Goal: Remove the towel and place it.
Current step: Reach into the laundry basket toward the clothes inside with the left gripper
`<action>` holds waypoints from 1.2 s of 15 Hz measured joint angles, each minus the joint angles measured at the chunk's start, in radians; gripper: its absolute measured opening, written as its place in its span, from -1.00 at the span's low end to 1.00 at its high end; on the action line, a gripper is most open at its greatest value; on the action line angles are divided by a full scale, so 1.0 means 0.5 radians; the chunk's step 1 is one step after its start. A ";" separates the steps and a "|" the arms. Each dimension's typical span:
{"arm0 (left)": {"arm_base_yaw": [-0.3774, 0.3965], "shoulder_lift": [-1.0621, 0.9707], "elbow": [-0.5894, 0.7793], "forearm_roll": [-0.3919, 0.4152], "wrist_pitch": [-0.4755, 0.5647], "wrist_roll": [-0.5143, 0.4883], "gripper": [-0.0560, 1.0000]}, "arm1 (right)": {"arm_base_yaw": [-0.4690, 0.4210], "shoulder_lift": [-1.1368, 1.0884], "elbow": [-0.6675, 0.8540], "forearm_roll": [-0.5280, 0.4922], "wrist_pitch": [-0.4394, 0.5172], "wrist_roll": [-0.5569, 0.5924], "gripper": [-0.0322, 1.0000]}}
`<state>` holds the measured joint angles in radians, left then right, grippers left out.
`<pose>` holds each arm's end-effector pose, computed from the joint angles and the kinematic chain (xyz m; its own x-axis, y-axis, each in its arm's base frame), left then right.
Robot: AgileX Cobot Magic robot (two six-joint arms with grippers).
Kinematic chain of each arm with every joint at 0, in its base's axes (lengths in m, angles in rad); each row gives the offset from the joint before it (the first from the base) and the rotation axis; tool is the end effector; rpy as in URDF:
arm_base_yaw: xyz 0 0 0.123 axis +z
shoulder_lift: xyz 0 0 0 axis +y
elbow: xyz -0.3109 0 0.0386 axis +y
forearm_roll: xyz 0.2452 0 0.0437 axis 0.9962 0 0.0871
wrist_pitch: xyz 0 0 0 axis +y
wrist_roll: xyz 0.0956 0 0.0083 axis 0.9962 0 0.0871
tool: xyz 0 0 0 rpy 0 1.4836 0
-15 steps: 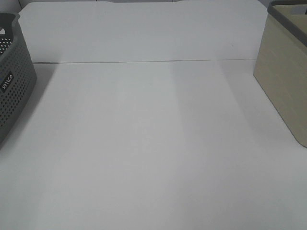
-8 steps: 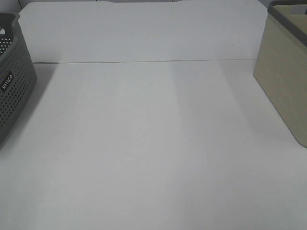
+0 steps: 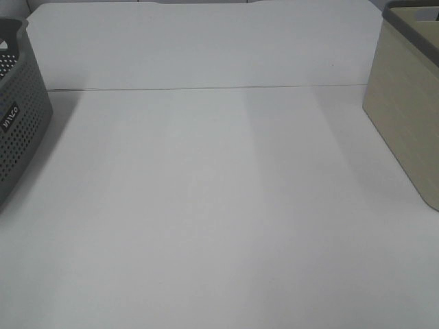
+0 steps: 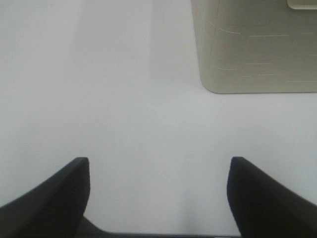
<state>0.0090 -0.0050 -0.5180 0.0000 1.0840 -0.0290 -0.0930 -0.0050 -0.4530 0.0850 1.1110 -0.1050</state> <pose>-0.0351 -0.0003 0.2765 -0.4558 -0.0331 -0.8895 -0.0222 0.9994 -0.0258 -0.0289 0.0100 0.2564 -0.5333 -0.0175 -0.8458 -0.0072 0.9998 -0.0161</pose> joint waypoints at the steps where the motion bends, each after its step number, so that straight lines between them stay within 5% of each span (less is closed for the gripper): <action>1: 0.000 0.000 0.000 0.000 0.000 0.000 0.98 | 0.000 0.000 0.000 0.000 0.000 0.000 0.53; 18: 0.000 0.000 0.000 0.000 0.000 0.000 0.98 | 0.000 0.000 0.000 0.000 0.000 0.000 0.53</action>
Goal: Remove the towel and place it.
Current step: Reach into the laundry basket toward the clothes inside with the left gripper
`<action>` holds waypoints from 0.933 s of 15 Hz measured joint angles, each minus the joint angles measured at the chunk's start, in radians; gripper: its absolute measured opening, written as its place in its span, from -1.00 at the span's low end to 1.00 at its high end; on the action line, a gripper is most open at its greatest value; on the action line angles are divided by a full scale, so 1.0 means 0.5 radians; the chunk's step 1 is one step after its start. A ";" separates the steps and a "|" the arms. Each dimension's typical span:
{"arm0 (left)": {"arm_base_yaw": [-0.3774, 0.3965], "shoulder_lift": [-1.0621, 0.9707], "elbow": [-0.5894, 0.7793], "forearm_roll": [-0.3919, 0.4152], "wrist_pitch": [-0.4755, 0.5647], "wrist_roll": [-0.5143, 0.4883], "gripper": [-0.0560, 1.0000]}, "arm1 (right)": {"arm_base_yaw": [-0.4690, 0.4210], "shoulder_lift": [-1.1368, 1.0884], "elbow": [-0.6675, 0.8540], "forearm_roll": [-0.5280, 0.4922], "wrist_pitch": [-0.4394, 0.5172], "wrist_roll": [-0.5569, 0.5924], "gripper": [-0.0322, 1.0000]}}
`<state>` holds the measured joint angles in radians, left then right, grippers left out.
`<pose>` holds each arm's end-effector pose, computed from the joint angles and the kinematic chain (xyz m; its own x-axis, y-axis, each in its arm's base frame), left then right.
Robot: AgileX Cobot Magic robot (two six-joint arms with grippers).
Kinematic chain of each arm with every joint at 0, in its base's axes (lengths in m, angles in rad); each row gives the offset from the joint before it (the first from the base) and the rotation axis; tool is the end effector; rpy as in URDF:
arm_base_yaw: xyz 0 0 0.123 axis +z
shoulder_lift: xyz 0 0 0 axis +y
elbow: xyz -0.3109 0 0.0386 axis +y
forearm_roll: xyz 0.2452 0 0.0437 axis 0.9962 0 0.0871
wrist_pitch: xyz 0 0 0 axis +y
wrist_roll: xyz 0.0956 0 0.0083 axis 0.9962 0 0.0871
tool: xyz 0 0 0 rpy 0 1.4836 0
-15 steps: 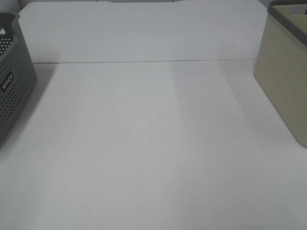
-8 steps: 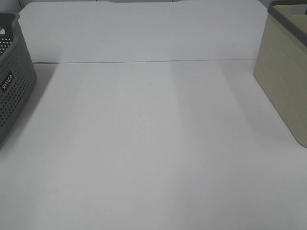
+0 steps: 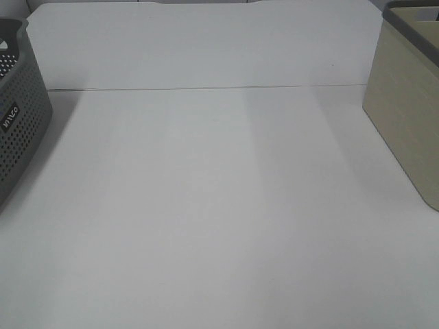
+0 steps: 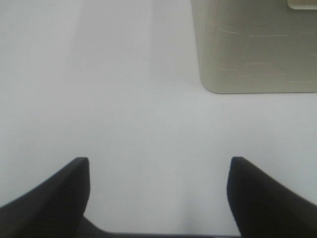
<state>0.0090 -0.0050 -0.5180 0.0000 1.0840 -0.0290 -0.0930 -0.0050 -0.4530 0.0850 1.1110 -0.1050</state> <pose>-0.0351 -0.0003 0.2765 -0.4558 -0.0331 -0.8895 -0.0222 0.9994 -0.0258 -0.0289 0.0100 0.2564 -0.5333 -0.0175 -0.8458 -0.0072 0.9998 -0.0161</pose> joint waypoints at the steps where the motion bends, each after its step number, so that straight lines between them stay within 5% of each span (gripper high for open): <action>1: 0.000 0.000 0.000 0.000 0.000 0.000 0.98 | 0.000 0.000 0.000 0.000 0.000 0.000 0.53; 14: 0.000 0.000 0.000 0.000 0.000 0.002 0.98 | 0.000 0.000 0.000 0.000 0.000 0.000 0.53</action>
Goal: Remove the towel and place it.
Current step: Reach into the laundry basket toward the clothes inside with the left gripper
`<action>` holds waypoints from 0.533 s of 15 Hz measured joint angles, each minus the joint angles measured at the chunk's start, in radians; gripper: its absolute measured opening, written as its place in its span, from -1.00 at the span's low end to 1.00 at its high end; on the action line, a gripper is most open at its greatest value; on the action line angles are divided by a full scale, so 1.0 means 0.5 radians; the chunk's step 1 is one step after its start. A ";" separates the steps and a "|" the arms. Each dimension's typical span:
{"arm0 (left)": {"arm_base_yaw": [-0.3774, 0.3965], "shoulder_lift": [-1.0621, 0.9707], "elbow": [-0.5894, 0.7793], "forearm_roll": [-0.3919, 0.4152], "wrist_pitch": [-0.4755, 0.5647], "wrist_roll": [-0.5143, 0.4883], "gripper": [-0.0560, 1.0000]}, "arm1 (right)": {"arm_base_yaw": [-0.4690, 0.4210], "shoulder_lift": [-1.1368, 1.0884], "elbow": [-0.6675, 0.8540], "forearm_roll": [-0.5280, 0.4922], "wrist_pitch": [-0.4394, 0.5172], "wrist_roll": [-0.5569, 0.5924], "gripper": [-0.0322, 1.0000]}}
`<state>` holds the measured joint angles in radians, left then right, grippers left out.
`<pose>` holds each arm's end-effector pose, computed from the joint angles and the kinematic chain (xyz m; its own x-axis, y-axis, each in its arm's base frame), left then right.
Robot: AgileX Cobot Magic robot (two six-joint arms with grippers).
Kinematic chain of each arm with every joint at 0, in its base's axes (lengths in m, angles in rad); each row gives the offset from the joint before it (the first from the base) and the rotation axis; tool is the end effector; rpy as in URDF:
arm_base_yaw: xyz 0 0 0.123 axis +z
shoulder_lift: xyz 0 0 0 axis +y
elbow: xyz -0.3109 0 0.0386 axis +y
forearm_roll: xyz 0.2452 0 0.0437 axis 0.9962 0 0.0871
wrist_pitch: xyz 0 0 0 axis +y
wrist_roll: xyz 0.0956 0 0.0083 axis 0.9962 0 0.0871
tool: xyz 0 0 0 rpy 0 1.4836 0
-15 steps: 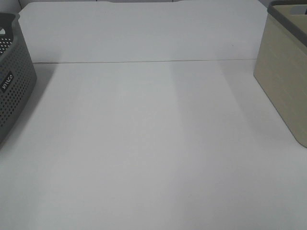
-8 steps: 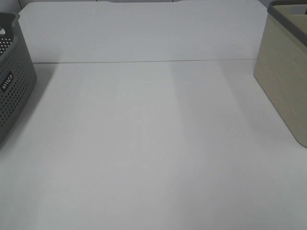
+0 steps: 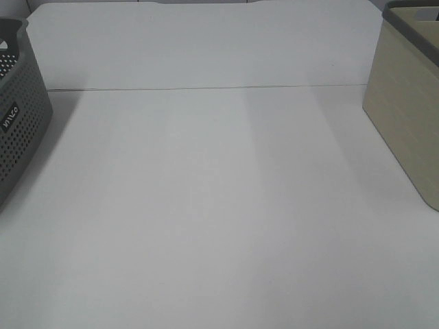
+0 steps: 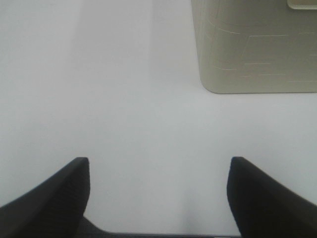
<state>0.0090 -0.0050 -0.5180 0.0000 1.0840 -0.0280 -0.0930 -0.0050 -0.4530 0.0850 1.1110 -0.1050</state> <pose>-0.0351 -0.0003 0.2765 -0.4558 -0.0321 -0.8895 -0.0218 0.9995 -0.0249 -0.0289 0.0100 0.2564 -0.5333 -0.0175 -0.8458 -0.0072 0.9998 -0.0161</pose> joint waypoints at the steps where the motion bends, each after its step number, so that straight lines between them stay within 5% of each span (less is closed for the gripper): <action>1: 0.000 0.006 -0.008 0.000 0.000 0.030 0.98 | 0.000 0.000 0.000 0.000 0.000 0.000 0.53; 8: 0.000 0.754 -0.396 -0.094 -0.188 0.376 0.98 | 0.000 0.000 0.000 0.000 0.000 0.000 0.53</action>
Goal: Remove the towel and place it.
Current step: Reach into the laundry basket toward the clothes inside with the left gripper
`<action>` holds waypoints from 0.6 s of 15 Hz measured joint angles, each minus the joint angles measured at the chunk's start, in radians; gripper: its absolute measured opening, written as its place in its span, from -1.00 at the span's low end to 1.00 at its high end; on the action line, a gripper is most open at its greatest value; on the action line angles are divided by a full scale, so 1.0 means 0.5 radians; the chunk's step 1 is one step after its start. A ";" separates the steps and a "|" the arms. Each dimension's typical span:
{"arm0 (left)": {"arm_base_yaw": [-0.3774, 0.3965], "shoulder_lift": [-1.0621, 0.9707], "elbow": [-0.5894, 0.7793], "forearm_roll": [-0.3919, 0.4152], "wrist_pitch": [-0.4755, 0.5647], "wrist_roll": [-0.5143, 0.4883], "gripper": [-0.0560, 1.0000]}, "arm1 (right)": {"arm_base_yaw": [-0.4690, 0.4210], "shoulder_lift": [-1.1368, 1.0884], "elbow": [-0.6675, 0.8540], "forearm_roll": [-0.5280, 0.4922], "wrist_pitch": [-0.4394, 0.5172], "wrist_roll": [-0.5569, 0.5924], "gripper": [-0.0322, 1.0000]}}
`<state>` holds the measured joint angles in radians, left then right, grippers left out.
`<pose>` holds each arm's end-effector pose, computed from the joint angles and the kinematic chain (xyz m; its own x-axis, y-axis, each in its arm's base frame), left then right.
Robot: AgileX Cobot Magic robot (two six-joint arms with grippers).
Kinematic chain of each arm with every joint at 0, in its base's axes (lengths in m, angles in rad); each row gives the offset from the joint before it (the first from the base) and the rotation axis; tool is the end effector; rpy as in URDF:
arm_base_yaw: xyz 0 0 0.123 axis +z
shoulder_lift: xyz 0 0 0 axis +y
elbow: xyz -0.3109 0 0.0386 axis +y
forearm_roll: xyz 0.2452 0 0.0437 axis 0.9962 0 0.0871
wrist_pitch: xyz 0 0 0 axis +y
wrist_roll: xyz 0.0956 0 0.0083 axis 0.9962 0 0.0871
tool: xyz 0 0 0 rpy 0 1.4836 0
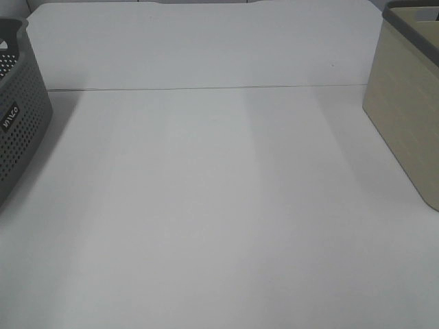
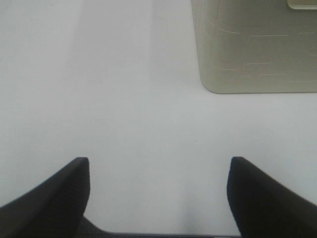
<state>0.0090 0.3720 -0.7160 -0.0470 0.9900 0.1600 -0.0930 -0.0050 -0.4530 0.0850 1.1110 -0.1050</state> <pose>0.0218 -0.0036 0.3450 -0.5217 0.1290 -0.8433 0.0950 0.9911 0.0929 -0.0289 0.0100 0.2564 -0.5333 -0.0175 -0.8458 -0.0072 0.9998 -0.0161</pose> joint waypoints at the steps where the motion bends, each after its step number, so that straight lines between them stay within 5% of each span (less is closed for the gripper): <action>1: 0.000 0.160 -0.058 -0.002 -0.032 0.072 0.98 | 0.000 0.000 0.000 0.000 0.000 0.000 0.53; 9: 0.000 1.224 -0.664 -0.060 -0.020 0.668 0.98 | 0.000 0.000 0.000 0.000 0.000 0.000 0.53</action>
<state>0.0090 0.9840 -1.0480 -0.0770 0.9800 0.4940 -0.0930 -0.0050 -0.4530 0.0850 1.1110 -0.1050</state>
